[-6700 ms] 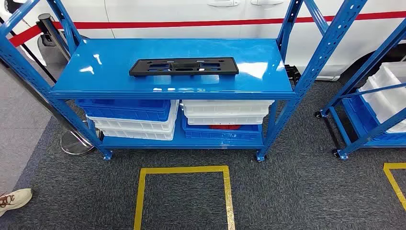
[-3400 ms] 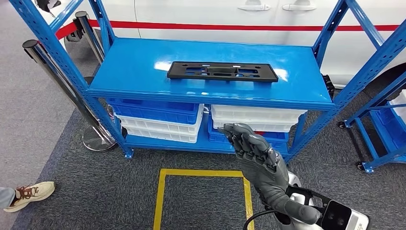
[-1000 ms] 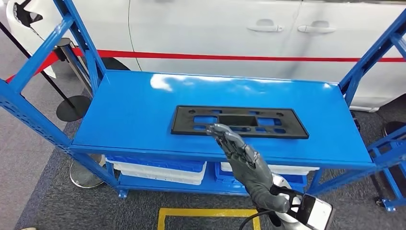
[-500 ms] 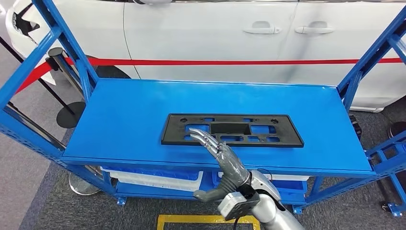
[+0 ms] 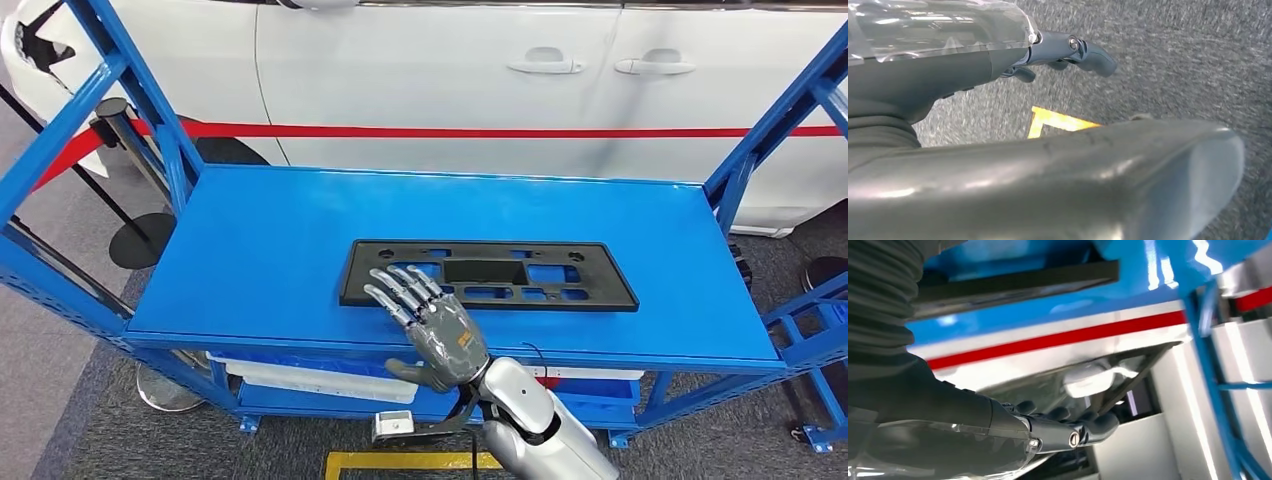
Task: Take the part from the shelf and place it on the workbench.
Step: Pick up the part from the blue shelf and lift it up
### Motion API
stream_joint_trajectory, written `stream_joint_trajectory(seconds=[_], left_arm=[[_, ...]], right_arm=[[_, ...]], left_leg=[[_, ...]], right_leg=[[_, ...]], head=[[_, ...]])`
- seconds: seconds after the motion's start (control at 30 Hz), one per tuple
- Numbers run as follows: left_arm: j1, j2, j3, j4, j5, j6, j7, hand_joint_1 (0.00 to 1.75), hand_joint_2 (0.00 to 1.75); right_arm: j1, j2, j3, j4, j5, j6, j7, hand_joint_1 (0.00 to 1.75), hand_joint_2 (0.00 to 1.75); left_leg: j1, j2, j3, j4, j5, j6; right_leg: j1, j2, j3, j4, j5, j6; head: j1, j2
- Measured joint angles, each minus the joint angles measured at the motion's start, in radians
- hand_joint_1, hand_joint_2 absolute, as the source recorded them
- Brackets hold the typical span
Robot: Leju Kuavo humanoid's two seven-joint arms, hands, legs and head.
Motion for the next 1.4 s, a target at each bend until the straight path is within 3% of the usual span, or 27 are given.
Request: stream_joint_trajectory(seconds=[0.1, 0.17, 0.23, 0.3, 0.37, 0.47, 0.53, 0.57, 0.63, 0.67, 0.7, 0.73, 0.77, 0.8, 0.87, 0.9, 1.03, 1.1, 1.17, 1.2, 1.23, 1.27, 1.33, 1.4], left_arm=[[-0.003, 0.0, 0.0, 0.0, -0.003, 0.006, 0.005, 0.0, 0.0], [-0.002, 0.0, 0.0, 0.0, -0.007, 0.006, 0.005, 0.0, 0.0], [-0.002, -0.001, 0.0, 0.0, -0.01, 0.006, 0.005, 0.0, 0.0], [-0.002, -0.002, 0.0, 0.0, -0.012, 0.006, 0.005, 0.0, 0.0], [-0.002, -0.003, 0.0, 0.0, -0.014, 0.006, 0.004, 0.0, 0.0], [-0.004, -0.003, 0.0, 0.0, -0.019, 0.007, 0.003, 0.0, 0.0], [-0.004, -0.002, 0.0, 0.0, -0.022, 0.007, 0.001, 0.0, 0.0], [-0.004, -0.002, 0.0, 0.0, -0.024, 0.006, 0.0, 0.0, 0.0], [-0.004, -0.001, 0.0, 0.0, -0.028, 0.006, -0.002, 0.0, 0.0], [-0.003, -0.001, 0.0, 0.0, -0.031, 0.006, -0.002, 0.0, 0.0], [-0.003, 0.0, 0.0, 0.0, -0.033, 0.006, -0.001, 0.0, 0.0], [-0.003, 0.001, 0.0, 0.0, -0.035, 0.005, -0.001, 0.0, 0.0], [-0.003, 0.002, 0.0, 0.0, -0.037, 0.005, -0.001, 0.0, 0.0], [-0.004, 0.003, 0.0, 0.0, -0.038, 0.004, -0.001, 0.0, 0.0], [-0.006, 0.006, 0.0, 0.0, -0.041, 0.003, 0.0, 0.0, 0.0], [-0.007, 0.006, 0.0, 0.0, -0.042, 0.003, 0.0, 0.0, 0.0], [-0.008, 0.005, 0.001, 0.0, -0.05, 0.002, -0.001, 0.0, 0.0], [-0.01, 0.005, 0.001, 0.0, -0.054, 0.002, -0.002, 0.0, 0.0], [-0.01, 0.006, 0.002, 0.0, -0.056, 0.002, -0.004, 0.0, 0.0], [-0.01, 0.006, 0.002, 0.0, -0.058, 0.002, -0.005, 0.0, 0.0], [-0.01, 0.006, 0.002, 0.0, -0.059, 0.002, -0.005, 0.0, 0.0], [-0.01, 0.006, 0.002, 0.001, -0.061, 0.002, -0.005, 0.0, 0.0], [-0.01, 0.006, 0.002, 0.001, -0.063, 0.002, -0.007, 0.0, 0.0], [-0.01, 0.005, 0.002, 0.001, -0.065, 0.002, -0.009, 0.0, 0.0]], right_arm=[[-0.015, 0.012, -0.001, 0.051, 0.037, -0.037, 0.041, 0.0, 1.75], [-0.019, 0.022, -0.009, 0.089, 0.037, -0.058, 0.05, 0.0, 1.75], [-0.024, 0.031, -0.019, 0.117, 0.036, -0.074, 0.053, 0.0, 1.75], [-0.033, 0.04, -0.03, 0.134, 0.035, -0.081, 0.056, 0.0, 1.75], [-0.045, 0.048, -0.037, 0.152, 0.035, -0.085, 0.058, 0.0, 1.75], [-0.056, 0.061, -0.047, 0.181, 0.047, -0.096, 0.066, 0.0, 1.75], [-0.067, 0.072, -0.056, 0.201, 0.07, -0.104, 0.08, 0.0, 1.75], [-0.075, 0.078, -0.059, 0.213, 0.084, -0.106, 0.088, 0.0, 1.75], [-0.093, 0.089, -0.061, 0.247, 0.12, -0.11, 0.107, 0.0, 1.75], [-0.101, 0.093, -0.062, 0.268, 0.143, -0.113, 0.12, 0.0, 1.75], [-0.11, 0.096, -0.062, 0.291, 0.17, -0.116, 0.135, 0.0, 1.75], [-0.118, 0.099, -0.062, 0.315, 0.197, -0.12, 0.15, 0.0, 1.75], [-0.127, 0.102, -0.062, 0.338, 0.222, -0.124, 0.164, 0.0, 1.75], [-0.136, 0.104, -0.062, 0.359, 0.245, -0.13, 0.178, 0.0, 1.75], [-0.155, 0.109, -0.062, 0.4, 0.283, -0.142, 0.203, 0.0, 1.75], [-0.163, 0.11, -0.063, 0.421, 0.303, -0.148, 0.218, 0.0, 1.75], [-0.191, 0.111, -0.077, 0.499, 0.377, -0.182, 0.292, 0.0, 1.75], [-0.207, 0.111, -0.097, 0.54, 0.402, -0.205, 0.339, 0.0, 1.75], [-0.218, 0.108, -0.121, 0.579, 0.414, -0.227, 0.385, 0.0, 1.75], [-0.222, 0.105, -0.133, 0.597, 0.417, -0.237, 0.406, 0.0, 1.75], [-0.227, 0.103, -0.145, 0.613, 0.419, -0.247, 0.427, 0.0, 1.75], [-0.232, 0.101, -0.155, 0.626, 0.42, -0.253, 0.445, 0.03, 1.75], [-0.244, 0.096, -0.178, 0.648, 0.422, -0.262, 0.476, 0.32, 1.75], [-0.252, 0.092, -0.2, 0.666, 0.422, -0.266, 0.492, 1.07, 1.75]], left_leg=[[0.002, 0.003, 0.0, -0.005, 0.003, 0.007], [0.002, 0.003, 0.0, -0.005, 0.002, 0.006], [0.003, 0.003, 0.002, -0.004, 0.001, 0.005], [0.005, 0.003, 0.005, -0.004, -0.001, 0.001], [0.003, 0.003, 0.007, -0.004, -0.003, -0.009], [0.002, 0.004, 0.008, -0.009, -0.002, -0.031], [0.003, 0.004, 0.002, 0.01, -0.019, -0.04], [0.004, 0.004, -0.014, 0.047, -0.043, -0.042], [0.004, 0.003, -0.073, 0.175, -0.108, -0.044], [0.004, 0.003, -0.103, 0.238, -0.131, -0.045], [0.004, 0.003, -0.121, 0.275, -0.137, -0.045], [0.004, 0.003, -0.122, 0.274, -0.123, -0.045], [0.004, 0.003, -0.103, 0.232, -0.092, -0.044], [0.005, 0.003, -0.072, 0.166, -0.054, -0.042], [0.002, 0.001, -0.02, 0.053, -0.013, -0.037], [0.001, 0.0, -0.009, 0.029, -0.009, -0.034], [0.001, -0.002, -0.008, 0.013, -0.004, -0.014], [0.004, -0.001, -0.008, 0.007, 0.001, -0.003], [0.003, 0.0, -0.009, 0.007, 0.002, 0.0], [0.003, 0.0, -0.009, 0.007, 0.002, 0.001], [0.003, 0.0, -0.008, 0.007, 0.002, 0.001], [0.003, -0.001, -0.007, 0.007, 0.002, 0.0], [0.002, -0.001, -0.004, 0.007, 0.001, -0.001], [0.0, -0.002, -0.004, 0.006, 0.0, -0.008]], right_leg=[[-0.015, -0.005, -0.081, 0.175, -0.091, 0.023], [-0.024, -0.008, -0.118, 0.25, -0.107, 0.032], [-0.03, -0.01, -0.098, 0.207, -0.068, 0.036], [-0.032, -0.013, -0.038, 0.089, -0.008, 0.036], [-0.028, -0.015, 0.011, -0.011, 0.023, 0.029], [-0.02, -0.013, 0.022, -0.044, 0.025, 0.011], [-0.022, -0.013, 0.025, -0.053, 0.03, -0.005], [-0.024, -0.013, 0.027, -0.057, 0.032, -0.013], [-0.021, -0.013, 0.028, -0.059, 0.033, -0.023], [-0.018, -0.013, 0.028, -0.058, 0.032, -0.024], [-0.016, -0.013, 0.028, -0.057, 0.031, -0.026], [-0.014, -0.012, 0.029, -0.054, 0.03, -0.026], [-0.014, -0.01, 0.029, -0.051, 0.028, -0.025], [-0.014, -0.009, 0.029, -0.046, 0.025, -0.023], [-0.01, -0.006, 0.024, -0.034, 0.017, -0.015], [-0.008, -0.006, 0.021, -0.029, 0.015, -0.01], [-0.011, -0.006, 0.012, -0.015, 0.005, 0.008], [-0.015, -0.007, -0.024, 0.061, -0.042, 0.019], [-0.018, -0.008, -0.087, 0.188, -0.097, 0.027], [-0.02, -0.008, -0.11, 0.233, -0.107, 0.029], [-0.021, -0.008, -0.118, 0.244, -0.098, 0.029], [-0.021, -0.008, -0.105, 0.214, -0.071, 0.028], [-0.019, -0.009, -0.039, 0.077, -0.004, 0.019], [-0.013, -0.011, 0.008, -0.023, 0.029, 0.008]], head=[[0.006, 0.0], [0.006, 0.0], [0.006, 0.0], [0.006, 0.0], [0.005, 0.0], [0.004, 0.0], [0.004, 0.0], [0.003, 0.0], [0.001, 0.0], [0.0, 0.0], [0.0, 0.0], [0.0, 0.0], [0.0, 0.0], [0.0, 0.0], [0.0, 0.0], [-0.001, 0.0], [-0.001, 0.0], [0.002, 0.0], [0.003, 0.0], [0.003, 0.0], [0.003, 0.0], [0.003, 0.0], [0.003, 0.0], [0.003, 0.0]])
